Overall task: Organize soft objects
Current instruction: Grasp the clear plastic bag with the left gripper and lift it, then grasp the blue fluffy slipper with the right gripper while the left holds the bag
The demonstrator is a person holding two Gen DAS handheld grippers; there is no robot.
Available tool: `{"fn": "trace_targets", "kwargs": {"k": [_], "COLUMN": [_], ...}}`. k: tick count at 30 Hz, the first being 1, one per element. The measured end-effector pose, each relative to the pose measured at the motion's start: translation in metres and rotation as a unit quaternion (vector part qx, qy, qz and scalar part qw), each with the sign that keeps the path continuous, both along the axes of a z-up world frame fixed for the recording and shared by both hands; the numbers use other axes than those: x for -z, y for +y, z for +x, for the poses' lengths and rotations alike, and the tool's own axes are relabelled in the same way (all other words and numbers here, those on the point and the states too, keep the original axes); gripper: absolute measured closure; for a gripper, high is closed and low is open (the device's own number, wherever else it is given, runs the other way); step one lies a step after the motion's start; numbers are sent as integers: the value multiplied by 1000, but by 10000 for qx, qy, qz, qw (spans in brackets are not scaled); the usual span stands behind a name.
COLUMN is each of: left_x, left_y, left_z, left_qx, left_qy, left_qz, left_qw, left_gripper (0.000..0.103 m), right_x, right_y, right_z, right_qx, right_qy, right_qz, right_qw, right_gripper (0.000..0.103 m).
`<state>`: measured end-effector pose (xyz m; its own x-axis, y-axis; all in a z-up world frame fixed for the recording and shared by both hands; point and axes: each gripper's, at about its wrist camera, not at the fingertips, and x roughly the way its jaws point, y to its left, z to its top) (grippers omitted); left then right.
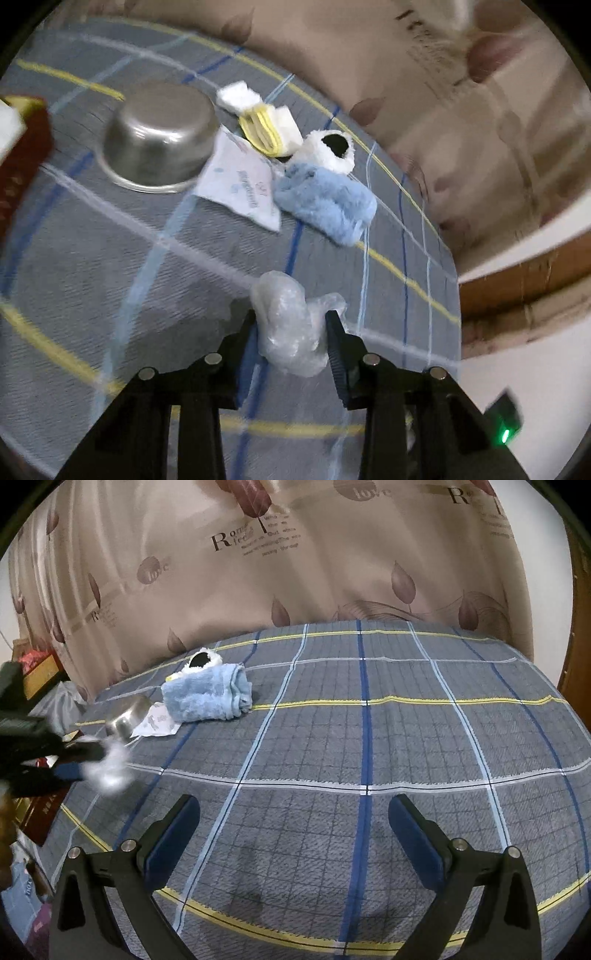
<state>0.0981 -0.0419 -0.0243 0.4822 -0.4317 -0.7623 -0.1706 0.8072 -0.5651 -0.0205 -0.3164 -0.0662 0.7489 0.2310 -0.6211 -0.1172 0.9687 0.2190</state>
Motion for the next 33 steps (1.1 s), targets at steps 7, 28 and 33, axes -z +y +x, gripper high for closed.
{"fn": "trace_targets", "kwargs": {"k": [7,28,33], "left_x": [-25,-56,-61], "left_y": [52,132,132], "left_z": [-62,-105,-101], "left_qx": [-151,-502,-505], "left_qy": [-199,-537,-540], "left_qz": [64,274,352], "left_qw": [9997,9969,9966], "left_gripper": [68,67,67], "right_x": [2,-48,-39], "right_y": [19,130,143], "right_z": [3,160,192], "right_qx": [-292,-2858,-3533], "right_qy": [194,413,839], "right_qz": [-385,-1885,-2352], "right_qw": [9986,9387,9016], "right_gripper": [2,1,2]}}
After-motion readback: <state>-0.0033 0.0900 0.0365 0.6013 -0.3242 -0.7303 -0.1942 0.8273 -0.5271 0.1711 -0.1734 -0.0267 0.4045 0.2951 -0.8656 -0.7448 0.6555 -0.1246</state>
